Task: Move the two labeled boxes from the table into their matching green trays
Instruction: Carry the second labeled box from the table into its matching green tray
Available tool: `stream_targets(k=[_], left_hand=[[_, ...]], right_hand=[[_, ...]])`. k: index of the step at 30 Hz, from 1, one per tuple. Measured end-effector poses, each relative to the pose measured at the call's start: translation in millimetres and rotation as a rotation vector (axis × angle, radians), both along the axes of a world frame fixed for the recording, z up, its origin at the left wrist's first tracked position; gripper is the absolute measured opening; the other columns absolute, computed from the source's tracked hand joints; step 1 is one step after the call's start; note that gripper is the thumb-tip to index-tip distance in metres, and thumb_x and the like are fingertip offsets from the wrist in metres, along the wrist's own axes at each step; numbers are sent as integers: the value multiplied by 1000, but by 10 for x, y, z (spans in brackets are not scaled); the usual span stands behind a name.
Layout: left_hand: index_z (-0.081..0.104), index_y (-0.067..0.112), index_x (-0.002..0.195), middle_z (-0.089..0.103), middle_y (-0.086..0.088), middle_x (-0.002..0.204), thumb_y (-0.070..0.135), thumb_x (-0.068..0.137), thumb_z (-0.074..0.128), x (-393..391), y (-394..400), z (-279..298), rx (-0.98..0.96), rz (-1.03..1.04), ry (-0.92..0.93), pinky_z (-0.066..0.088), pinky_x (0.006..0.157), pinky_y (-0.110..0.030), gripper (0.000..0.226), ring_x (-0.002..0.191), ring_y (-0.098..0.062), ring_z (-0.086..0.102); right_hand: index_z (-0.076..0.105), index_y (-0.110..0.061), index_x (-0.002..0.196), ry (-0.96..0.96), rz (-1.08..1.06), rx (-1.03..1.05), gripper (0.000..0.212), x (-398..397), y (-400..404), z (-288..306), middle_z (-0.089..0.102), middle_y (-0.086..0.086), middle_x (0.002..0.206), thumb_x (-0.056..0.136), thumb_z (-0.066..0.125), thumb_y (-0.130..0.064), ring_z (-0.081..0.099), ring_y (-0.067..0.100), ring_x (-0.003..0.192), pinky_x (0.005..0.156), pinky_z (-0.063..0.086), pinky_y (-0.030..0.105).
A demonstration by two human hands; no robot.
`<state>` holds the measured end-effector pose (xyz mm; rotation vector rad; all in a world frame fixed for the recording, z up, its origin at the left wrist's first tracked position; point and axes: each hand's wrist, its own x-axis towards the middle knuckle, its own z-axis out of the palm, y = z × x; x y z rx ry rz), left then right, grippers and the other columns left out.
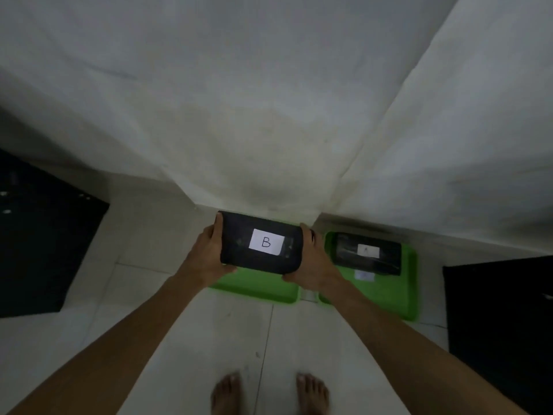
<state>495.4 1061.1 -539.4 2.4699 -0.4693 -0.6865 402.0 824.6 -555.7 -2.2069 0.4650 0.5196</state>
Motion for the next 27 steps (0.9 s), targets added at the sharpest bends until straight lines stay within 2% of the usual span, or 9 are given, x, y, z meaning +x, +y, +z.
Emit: stream_targets(k=[3, 7, 10, 12, 15, 20, 23, 27], left_hand=[[-16, 19, 153, 35, -18, 148, 33, 69, 84, 201, -47, -855, 27, 8, 38, 45, 101, -49, 132, 129, -34, 45], [-14, 19, 154, 33, -19, 149, 34, 71, 85, 372, -97, -1788, 34, 23, 67, 41, 101, -41, 130, 129, -35, 44], [-10, 20, 155, 31, -15, 152, 29, 70, 86, 486, -76, -2253, 12, 42, 81, 39, 103, -38, 128, 132, -33, 43], [-5, 20, 156, 35, -15, 150, 24, 70, 86, 540, -67, -2442, 33, 39, 77, 41, 102, -40, 126, 130, -34, 45], [10, 22, 155, 44, -16, 140, 13, 66, 87, 581, -53, -2622, 9, 65, 52, 44, 99, -42, 118, 124, -35, 50], [21, 15, 153, 43, -12, 143, 15, 70, 85, 624, -97, -2742, -21, 94, 60, 39, 106, -39, 105, 129, -27, 44], [22, 14, 153, 40, -12, 145, 16, 69, 86, 645, -121, -2753, 4, 93, 36, 35, 107, -36, 105, 130, -28, 42], [17, 18, 153, 30, -14, 152, 23, 67, 86, 653, -120, -2638, 89, 56, 58, 40, 108, -52, 111, 136, -34, 39]], right_hand=[[-8, -23, 155, 40, 24, -24, 143, 214, -66, -815, 22, 9, 149, 52, 91, -30, 49, 32, 126, 99, 45, 36], [-11, -23, 154, 30, 49, -56, 145, 394, -111, -1698, 17, 11, 152, 53, 93, -30, 46, 35, 130, 101, 47, 43], [-10, -37, 150, 23, 22, -56, 143, 468, -72, -2140, 18, 9, 151, 51, 92, -31, 47, 35, 127, 96, 50, 44], [-1, -41, 148, 1, -7, -36, 135, 496, -62, -2340, 22, 8, 147, 50, 91, -29, 45, 34, 127, 94, 48, 41], [15, -25, 150, -32, -33, 9, 124, 513, -59, -2573, 31, 9, 142, 53, 91, -25, 35, 29, 132, 105, 42, 45], [14, -26, 151, -60, -69, -14, 122, 574, -27, -2601, 32, 11, 142, 57, 91, -21, 35, 31, 134, 103, 41, 46], [12, -27, 152, -28, -50, -42, 122, 613, -32, -2572, 30, 12, 148, 59, 90, -20, 30, 31, 139, 103, 42, 50], [15, -24, 152, 19, -49, -74, 120, 599, -9, -2437, 24, 12, 153, 59, 91, -26, 25, 31, 142, 107, 39, 54]])
